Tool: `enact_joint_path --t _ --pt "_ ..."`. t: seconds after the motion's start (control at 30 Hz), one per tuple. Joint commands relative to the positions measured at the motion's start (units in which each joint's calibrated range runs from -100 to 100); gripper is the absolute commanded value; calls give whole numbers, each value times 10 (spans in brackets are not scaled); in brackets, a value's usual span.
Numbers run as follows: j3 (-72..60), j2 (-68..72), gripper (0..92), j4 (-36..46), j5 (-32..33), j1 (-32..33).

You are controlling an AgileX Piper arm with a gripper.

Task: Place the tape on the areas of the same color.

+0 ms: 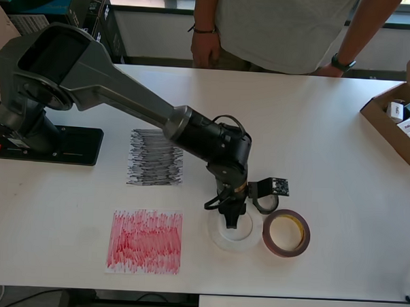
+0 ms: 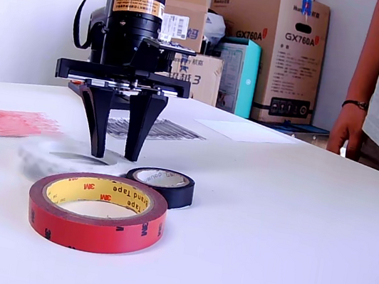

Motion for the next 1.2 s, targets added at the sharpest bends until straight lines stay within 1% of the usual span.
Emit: enact_joint_path --t 0.0,0.27,0.47,0.83,0.93,1.17 --pt "-5 -5 479 0 0 0" --pt "-7 -19 476 1 -2 0" --pt "-7 -25 476 27 -1 8" --pt "-6 -18 479 24 0 8" --pt "-6 -18 479 20 15 8" --pt "-6 -9 479 20 15 8"
